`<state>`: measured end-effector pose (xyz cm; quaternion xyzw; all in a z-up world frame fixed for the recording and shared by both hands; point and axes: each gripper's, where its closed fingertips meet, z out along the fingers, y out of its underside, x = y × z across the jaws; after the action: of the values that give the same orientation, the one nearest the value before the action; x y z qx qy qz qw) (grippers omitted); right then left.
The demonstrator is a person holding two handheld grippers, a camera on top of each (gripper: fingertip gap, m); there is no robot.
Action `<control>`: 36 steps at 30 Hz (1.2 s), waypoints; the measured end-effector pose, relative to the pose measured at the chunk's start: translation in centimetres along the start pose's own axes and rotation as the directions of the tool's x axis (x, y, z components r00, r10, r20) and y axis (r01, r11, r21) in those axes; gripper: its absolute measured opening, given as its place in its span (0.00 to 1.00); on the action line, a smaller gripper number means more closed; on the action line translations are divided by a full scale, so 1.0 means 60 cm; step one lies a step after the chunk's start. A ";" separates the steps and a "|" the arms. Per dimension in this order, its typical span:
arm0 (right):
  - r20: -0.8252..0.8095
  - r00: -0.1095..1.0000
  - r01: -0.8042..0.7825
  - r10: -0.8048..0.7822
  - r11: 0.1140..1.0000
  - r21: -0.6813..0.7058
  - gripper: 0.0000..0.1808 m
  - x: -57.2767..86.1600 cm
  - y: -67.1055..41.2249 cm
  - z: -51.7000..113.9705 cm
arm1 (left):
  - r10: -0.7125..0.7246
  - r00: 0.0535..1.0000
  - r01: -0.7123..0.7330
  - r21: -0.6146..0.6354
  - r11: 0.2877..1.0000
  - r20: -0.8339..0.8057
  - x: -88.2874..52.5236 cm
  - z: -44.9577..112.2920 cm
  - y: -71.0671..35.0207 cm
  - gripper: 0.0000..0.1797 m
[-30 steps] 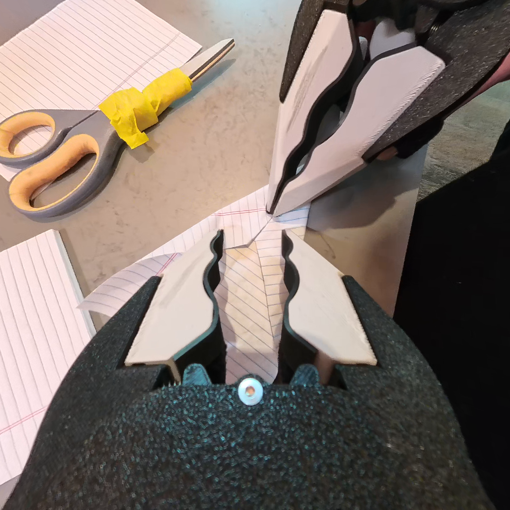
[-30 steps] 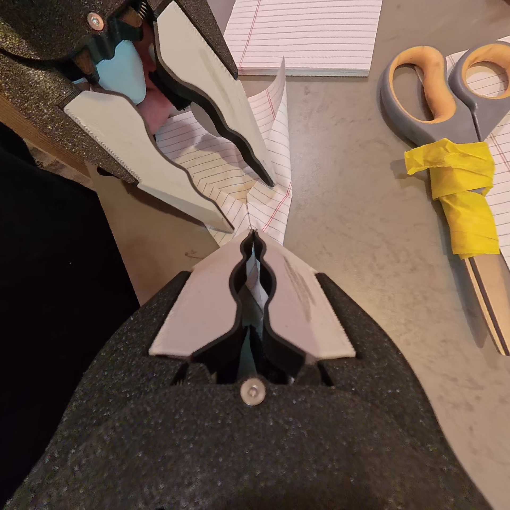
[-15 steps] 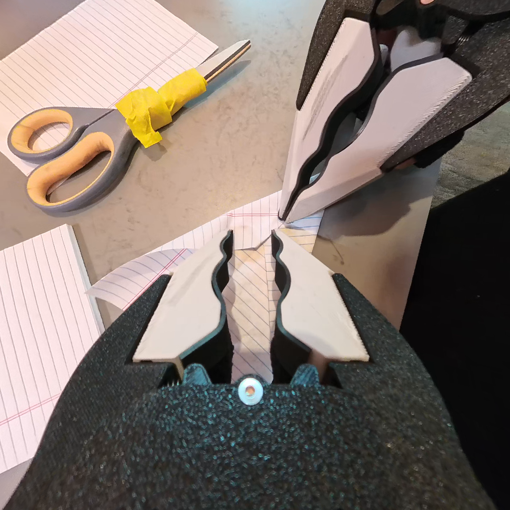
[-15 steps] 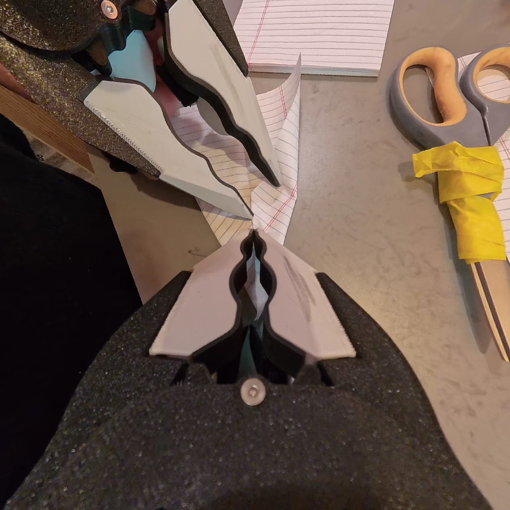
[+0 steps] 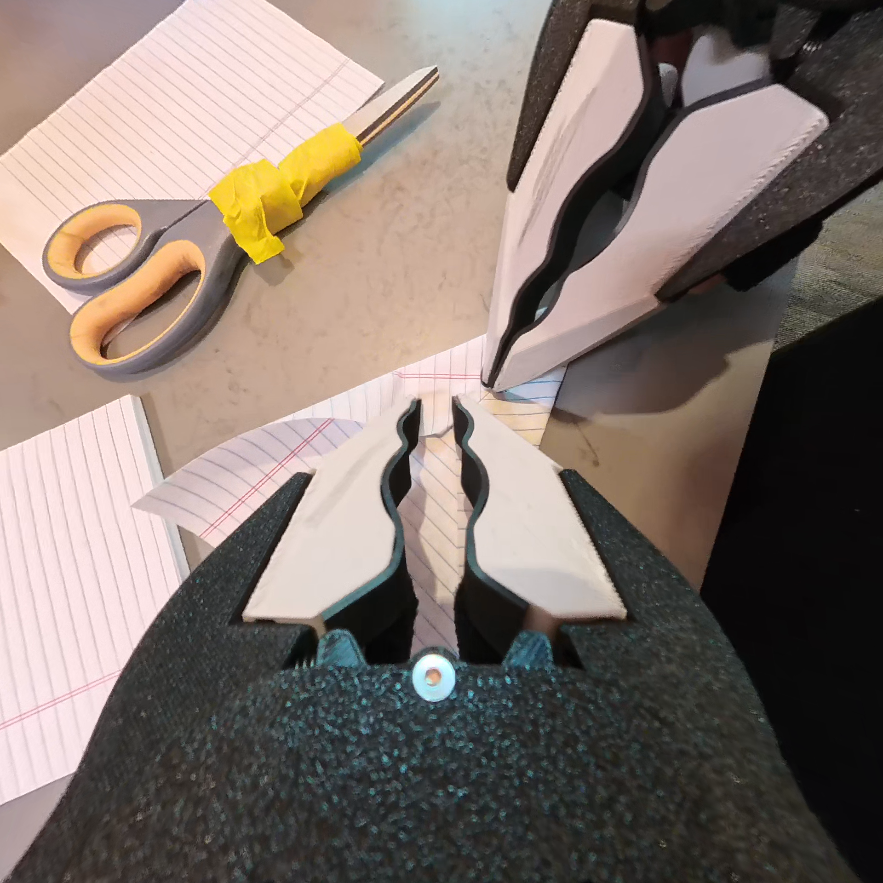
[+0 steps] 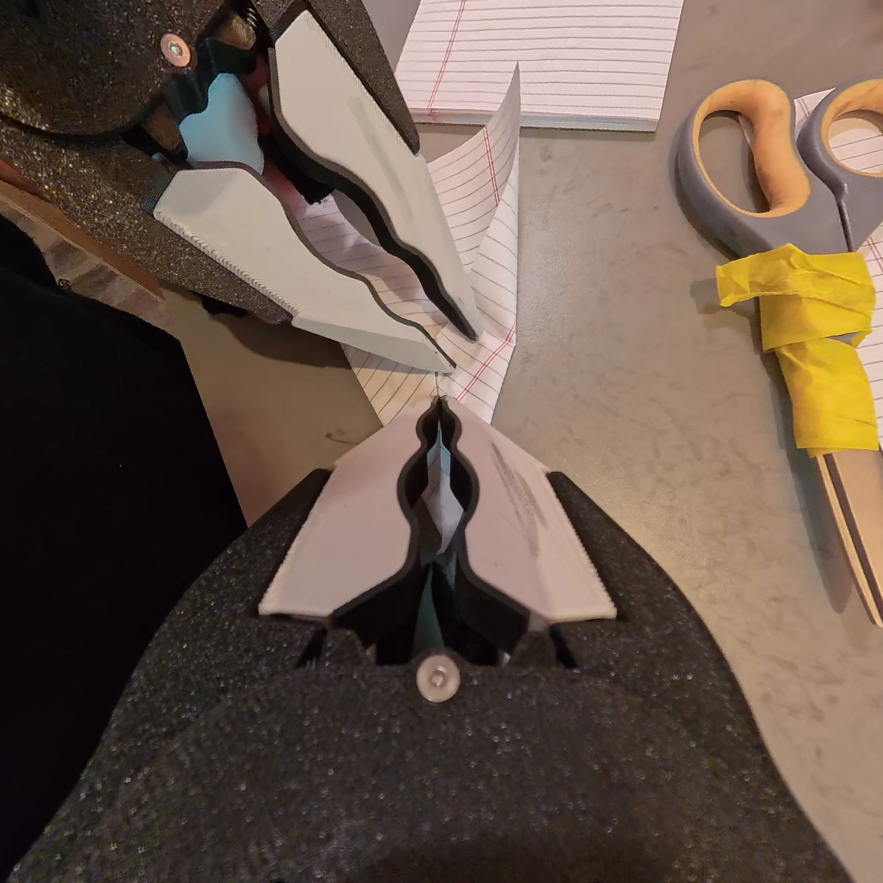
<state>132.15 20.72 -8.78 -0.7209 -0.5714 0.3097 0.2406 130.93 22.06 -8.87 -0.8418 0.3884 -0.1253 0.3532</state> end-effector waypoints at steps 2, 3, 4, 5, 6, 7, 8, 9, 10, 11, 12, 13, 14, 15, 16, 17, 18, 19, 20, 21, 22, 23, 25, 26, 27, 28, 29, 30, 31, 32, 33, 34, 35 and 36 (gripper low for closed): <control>0.000 1.000 0.000 0.000 1.000 0.000 0.00 0.000 0.000 0.000 | 0.041 0.999 -0.041 -0.001 0.999 0.008 0.003 0.000 0.000 0.04; -0.001 1.000 0.001 -0.001 1.000 0.000 0.00 0.000 0.000 0.000 | 0.064 0.998 -0.064 0.000 0.998 0.013 0.006 0.000 0.000 0.03; -0.001 1.000 0.001 -0.001 1.000 0.000 0.00 0.000 0.000 0.000 | 0.075 0.997 -0.075 0.000 0.997 0.017 0.007 0.000 0.000 0.02; 0.000 1.000 0.001 -0.001 1.000 0.001 0.00 0.000 0.000 -0.001 | 0.084 0.996 -0.084 -0.001 0.996 0.024 0.006 0.000 0.001 0.01; -0.001 1.000 0.003 -0.003 1.000 0.002 0.00 0.000 0.000 -0.001 | 0.098 0.995 -0.098 0.000 0.995 0.037 0.006 0.000 0.001 0.01; -0.003 1.000 0.007 -0.007 1.000 0.002 0.00 0.000 0.000 -0.001 | 0.122 0.991 -0.122 -0.001 0.992 0.053 0.006 0.000 0.001 0.01; -0.005 1.000 0.010 -0.010 1.000 0.002 0.00 0.000 -0.001 -0.001 | 0.153 0.986 -0.154 -0.001 0.988 0.069 0.007 0.000 0.001 0.00; -0.007 1.000 0.012 -0.012 1.000 0.003 0.00 0.000 -0.001 -0.001 | 0.173 0.982 -0.174 0.002 0.985 0.081 0.007 0.000 0.001 0.00; -0.009 1.000 0.013 -0.013 1.000 0.002 0.00 0.000 0.000 -0.001 | 0.187 0.978 -0.188 0.002 0.982 0.091 0.007 0.000 0.001 0.00; -0.008 1.000 0.012 -0.012 1.000 0.001 0.00 0.000 0.000 -0.001 | 0.223 0.969 -0.224 0.000 0.975 0.107 0.007 0.000 0.001 0.00; -0.005 1.000 0.011 -0.011 1.000 0.001 0.00 0.000 0.000 -0.002 | 0.255 0.959 -0.257 0.000 0.966 0.126 0.007 0.000 0.001 0.00; -0.007 1.000 0.019 -0.019 1.000 -0.001 0.00 0.000 0.001 -0.002 | 0.276 0.951 -0.279 -0.002 0.960 0.142 0.007 0.000 0.002 0.00; -0.011 1.000 0.028 -0.028 1.000 -0.002 0.00 0.000 0.001 -0.002 | 0.298 0.942 -0.301 -0.002 0.954 0.153 0.007 0.000 0.002 0.00; -0.012 0.999 0.030 -0.030 1.000 -0.003 0.00 0.000 0.001 -0.002 | 0.310 0.937 -0.314 -0.002 0.949 0.160 0.007 0.000 0.002 0.00; -0.010 1.000 0.028 -0.028 1.000 -0.004 0.00 0.000 0.001 -0.002 | 0.317 0.934 -0.321 -0.004 0.947 0.162 0.007 0.000 0.002 0.00; -0.007 1.000 0.027 -0.027 1.000 -0.006 0.00 0.000 0.002 -0.002 | 0.322 0.933 -0.326 -0.003 0.945 0.161 0.007 0.000 0.002 0.00; -0.004 1.000 0.027 -0.027 1.000 -0.006 0.00 0.000 0.002 -0.003 | 0.323 0.933 -0.327 -0.002 0.945 0.159 0.007 0.000 0.002 0.00; -0.002 1.000 0.026 -0.026 1.000 -0.006 0.00 0.000 0.003 -0.003 | 0.327 0.931 -0.331 -0.003 0.944 0.162 0.007 0.000 0.002 0.00; -0.002 1.000 0.031 -0.031 0.999 -0.009 0.00 0.001 0.004 -0.005 | 0.334 0.928 -0.338 -0.003 0.941 0.166 0.008 0.000 0.002 0.00; -0.007 0.999 0.035 -0.036 0.999 -0.012 0.00 0.001 0.006 -0.006 | 0.336 0.927 -0.340 -0.004 0.940 0.168 0.008 0.000 0.002 0.00; -0.009 0.999 0.034 -0.034 0.999 -0.011 0.00 0.002 0.008 -0.009 | 0.331 0.929 -0.335 -0.002 0.942 0.163 0.008 0.000 0.002 0.00; -0.007 1.000 0.028 -0.028 1.000 -0.009 0.00 0.002 0.011 -0.011 | 0.327 0.932 -0.331 0.000 0.944 0.158 0.008 0.001 0.002 0.00; -0.008 1.000 0.022 -0.022 1.000 -0.011 0.00 0.003 0.016 -0.017 | 0.331 0.929 -0.336 -0.001 0.942 0.163 0.008 0.000 0.002 0.00; -0.011 1.000 0.024 -0.024 1.000 -0.011 0.00 0.004 0.019 -0.020 | 0.333 0.929 -0.337 -0.002 0.941 0.163 0.008 0.001 0.002 0.00; -0.015 0.999 0.029 -0.030 1.000 -0.011 0.00 0.004 0.022 -0.023 | 0.331 0.930 -0.336 -0.001 0.942 0.160 0.008 0.001 0.002 0.00; -0.020 0.999 0.036 -0.036 0.999 -0.012 0.00 0.003 0.025 -0.026 | 0.330 0.930 -0.335 0.000 0.942 0.158 0.008 0.001 0.002 0.00; -0.022 0.999 0.038 -0.038 0.999 -0.013 0.00 0.003 0.029 -0.029 | 0.333 0.930 -0.337 0.000 0.942 0.159 0.009 0.001 0.002 0.00; -0.023 0.999 0.036 -0.036 0.999 -0.014 0.00 0.003 0.032 -0.032 | 0.334 0.929 -0.338 0.000 0.941 0.160 0.009 0.001 0.002 0.00; -0.024 0.999 0.033 -0.033 0.999 -0.014 0.00 0.004 0.035 -0.035 | 0.331 0.931 -0.335 0.001 0.942 0.156 0.009 0.001 0.002 0.00; -0.024 0.999 0.023 -0.023 1.000 -0.012 0.00 0.004 0.037 -0.037 | 0.328 0.932 -0.332 0.002 0.943 0.153 0.009 0.001 0.002 0.00; -0.024 1.000 0.014 -0.014 1.000 -0.011 0.00 0.004 0.040 -0.040 | 0.330 0.932 -0.334 0.002 0.943 0.154 0.009 0.001 0.002 0.00; -0.024 1.000 0.008 -0.008 1.000 -0.011 0.00 0.005 0.042 -0.042 | 0.331 0.931 -0.336 0.001 0.942 0.156 0.009 0.001 0.002 0.00; -0.021 1.000 -0.004 0.003 1.000 -0.010 0.00 0.005 0.045 -0.045 | 0.331 0.931 -0.335 0.002 0.942 0.155 0.009 0.001 0.002 0.00; -0.018 1.000 -0.010 0.010 1.000 -0.008 0.00 0.005 0.047 -0.047 | 0.330 0.932 -0.334 0.002 0.943 0.153 0.009 0.001 0.002 0.00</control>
<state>136.11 20.38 -8.85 -0.7276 -0.5669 0.3020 0.2411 131.26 21.62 -9.02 -0.7661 0.4954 -0.0053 0.4094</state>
